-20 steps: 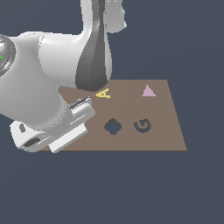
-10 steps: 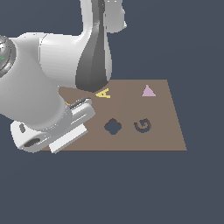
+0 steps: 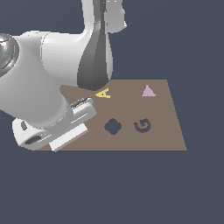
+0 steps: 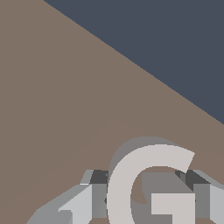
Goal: Insert a designated object into the corresponding slot on a board.
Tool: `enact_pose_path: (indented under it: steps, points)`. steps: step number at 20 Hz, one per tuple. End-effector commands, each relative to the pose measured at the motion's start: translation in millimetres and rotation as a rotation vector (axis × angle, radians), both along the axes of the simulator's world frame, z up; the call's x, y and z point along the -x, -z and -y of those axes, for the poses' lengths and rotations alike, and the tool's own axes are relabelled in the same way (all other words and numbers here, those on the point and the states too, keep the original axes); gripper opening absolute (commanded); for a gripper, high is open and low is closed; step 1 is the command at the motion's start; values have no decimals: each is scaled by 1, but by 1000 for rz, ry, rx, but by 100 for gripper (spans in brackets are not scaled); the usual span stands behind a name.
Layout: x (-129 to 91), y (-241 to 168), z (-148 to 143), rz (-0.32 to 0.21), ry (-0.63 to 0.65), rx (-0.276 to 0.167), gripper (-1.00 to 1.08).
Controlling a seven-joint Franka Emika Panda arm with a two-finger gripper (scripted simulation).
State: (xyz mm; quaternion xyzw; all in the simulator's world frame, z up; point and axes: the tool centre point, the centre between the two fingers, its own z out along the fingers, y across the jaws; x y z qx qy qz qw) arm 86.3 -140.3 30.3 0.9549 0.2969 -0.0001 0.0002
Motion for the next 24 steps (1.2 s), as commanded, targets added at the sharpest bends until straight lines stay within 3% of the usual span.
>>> enact_pose_path:
  steps: [1,12,24]
  points:
    - [3,0,-2,0,23,0,-100]
    - [29,-1,-21,0,226,0,-100]
    - [65,-4,-68,1,599,0,-100]
